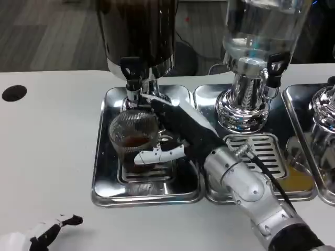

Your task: Grasp the cup under the faucet to collect the drink, then remove the cup.

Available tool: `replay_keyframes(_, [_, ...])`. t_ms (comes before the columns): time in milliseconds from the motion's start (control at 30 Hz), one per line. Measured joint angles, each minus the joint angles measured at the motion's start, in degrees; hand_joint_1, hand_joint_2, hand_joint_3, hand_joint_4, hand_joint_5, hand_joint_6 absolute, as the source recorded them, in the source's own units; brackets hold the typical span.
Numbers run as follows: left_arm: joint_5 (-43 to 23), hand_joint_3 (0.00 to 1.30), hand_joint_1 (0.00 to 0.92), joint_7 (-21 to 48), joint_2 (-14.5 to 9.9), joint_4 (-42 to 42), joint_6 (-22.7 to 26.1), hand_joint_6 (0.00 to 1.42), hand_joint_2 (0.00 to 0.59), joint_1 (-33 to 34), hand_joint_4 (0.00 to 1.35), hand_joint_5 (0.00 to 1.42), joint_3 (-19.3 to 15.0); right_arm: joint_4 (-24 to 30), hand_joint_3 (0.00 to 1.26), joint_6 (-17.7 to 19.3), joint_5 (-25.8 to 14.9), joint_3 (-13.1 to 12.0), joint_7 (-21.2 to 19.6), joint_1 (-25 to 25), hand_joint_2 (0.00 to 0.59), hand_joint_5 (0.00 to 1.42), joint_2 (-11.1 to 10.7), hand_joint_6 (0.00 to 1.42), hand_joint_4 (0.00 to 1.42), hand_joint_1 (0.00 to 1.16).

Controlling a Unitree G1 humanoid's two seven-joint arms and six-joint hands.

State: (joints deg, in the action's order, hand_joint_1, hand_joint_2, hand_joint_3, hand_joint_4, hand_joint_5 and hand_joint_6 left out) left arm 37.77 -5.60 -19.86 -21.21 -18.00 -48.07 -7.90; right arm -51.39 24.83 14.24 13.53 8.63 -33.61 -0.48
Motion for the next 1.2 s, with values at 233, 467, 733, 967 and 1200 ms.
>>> replay_keyframes(233, [-1.1, 0.34, 0.005, 0.6, -0.1, 0.0, 0.0, 0.51, 0.079, 0.8, 0.25, 0.27, -0.1, -2.3, 0.20, 0.8, 0.0, 0.5, 0.1, -0.4, 0.057, 0.34, 0.1, 0.32, 0.25, 0.96])
replay_keyframes(467, [-1.1, 0.34, 0.004, 0.7, -0.1, 0.0, 0.0, 0.53, 0.075, 0.6, 0.25, 0.28, -0.1, -3.0, 0.32, 1.0, 0.0, 0.7, 0.0, -0.7, 0.076, 0.39, 0.4, 0.37, 0.33, 0.94])
replay_keyframes(733, [-1.2, 0.32, 0.003, 0.7, -0.1, 0.0, 0.0, 0.53, 0.071, 0.4, 0.25, 0.28, -0.5, -3.2, 0.44, 1.0, 0.0, 0.7, -0.4, -0.7, 0.104, 0.47, 0.5, 0.45, 0.43, 0.94])
replay_keyframes(967, [-1.2, 0.31, 0.005, 0.7, -0.1, 0.0, 0.0, 0.53, 0.079, 0.4, 0.25, 0.28, -0.5, -3.1, 0.48, 1.1, 0.0, 0.2, -1.0, -0.6, 0.116, 0.52, 0.4, 0.50, 0.47, 0.93])
replay_keyframes(1200, [-1.2, 0.30, 0.005, 0.7, -0.1, 0.0, 0.0, 0.53, 0.081, 0.4, 0.25, 0.28, -0.5, -2.7, 0.50, 2.0, 0.0, -0.1, -1.0, 0.2, 0.116, 0.54, 0.1, 0.51, 0.49, 0.93])
